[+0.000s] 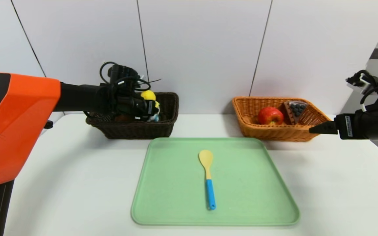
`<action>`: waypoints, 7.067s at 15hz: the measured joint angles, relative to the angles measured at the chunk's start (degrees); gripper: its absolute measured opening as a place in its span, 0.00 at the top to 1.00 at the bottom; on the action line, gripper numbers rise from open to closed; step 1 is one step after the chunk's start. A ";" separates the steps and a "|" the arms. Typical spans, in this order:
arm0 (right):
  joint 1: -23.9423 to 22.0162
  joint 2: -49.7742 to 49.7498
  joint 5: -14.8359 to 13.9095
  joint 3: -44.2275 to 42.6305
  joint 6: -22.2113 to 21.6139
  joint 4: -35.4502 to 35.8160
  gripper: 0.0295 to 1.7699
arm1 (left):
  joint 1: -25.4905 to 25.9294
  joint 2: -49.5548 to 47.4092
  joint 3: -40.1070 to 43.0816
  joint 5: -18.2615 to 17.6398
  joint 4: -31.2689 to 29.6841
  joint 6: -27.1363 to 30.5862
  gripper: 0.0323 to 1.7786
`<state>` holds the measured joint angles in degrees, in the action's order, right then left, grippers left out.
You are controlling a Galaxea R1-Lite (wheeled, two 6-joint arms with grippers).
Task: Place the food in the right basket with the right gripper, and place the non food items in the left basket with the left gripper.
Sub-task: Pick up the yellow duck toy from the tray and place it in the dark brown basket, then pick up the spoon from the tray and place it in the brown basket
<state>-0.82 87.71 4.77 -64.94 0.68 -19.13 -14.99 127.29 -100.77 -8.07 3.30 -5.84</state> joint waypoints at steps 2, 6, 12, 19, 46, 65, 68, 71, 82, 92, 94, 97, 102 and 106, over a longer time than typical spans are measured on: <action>0.05 0.00 0.02 0.00 0.00 0.00 0.03 | 0.11 0.16 -0.02 0.05 -0.02 -0.02 0.62; 0.09 -0.04 -0.04 0.00 -0.02 -0.09 0.03 | 0.09 0.22 -0.02 0.24 -0.20 -0.17 0.45; 0.07 -0.15 -0.06 0.00 -0.06 -0.11 0.03 | -0.29 -2.84 0.18 0.46 -0.04 -1.21 0.23; 0.41 -0.26 -0.50 -0.07 0.06 -0.82 0.03 | -18.49 -21.50 -0.59 15.73 24.33 -9.07 0.12; 8.45 -8.50 -3.91 -5.99 1.32 -26.05 0.03 | -36.33 -1.99 -11.86 22.42 42.08 -23.92 0.05; 8.08 -7.25 -3.80 -3.58 -0.68 -25.91 0.03 | -39.50 0.43 -12.00 23.17 44.96 -33.99 0.05; 8.06 -7.14 -3.75 -3.55 -0.68 -25.82 0.03 | -39.77 0.96 -12.00 23.83 44.59 -33.99 0.05; 8.08 -7.03 -3.73 -3.52 -0.63 -25.82 0.03 | -39.66 1.56 -12.00 23.97 43.72 -33.96 0.05; 8.08 -6.60 -3.72 -3.52 -0.63 -25.77 0.03 | -39.61 2.78 -12.00 23.97 43.06 -33.93 0.05; 8.12 -7.14 -3.64 -3.52 -0.55 -25.80 0.03 | -39.58 3.11 -11.91 23.86 43.28 -33.96 0.95; 8.12 -7.39 -3.64 -3.52 -0.48 -25.80 0.03 | -39.58 3.11 -11.91 23.86 43.28 -34.01 0.95; 8.69 -7.67 -3.64 -3.52 -0.30 -25.82 0.03 | -39.58 2.56 -11.91 23.86 43.50 -33.93 0.95; 9.05 -8.45 -3.73 -3.39 -0.27 -25.86 0.03 | -39.61 -3.47 -11.91 21.52 43.00 -32.80 0.95; 9.06 -8.91 -3.91 -2.78 -0.24 -25.91 0.03 | -38.89 -11.19 -11.86 19.94 40.11 -30.98 0.95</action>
<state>8.24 78.80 0.85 -67.72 0.44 -45.03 -53.88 116.10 -112.63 11.87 43.41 -36.82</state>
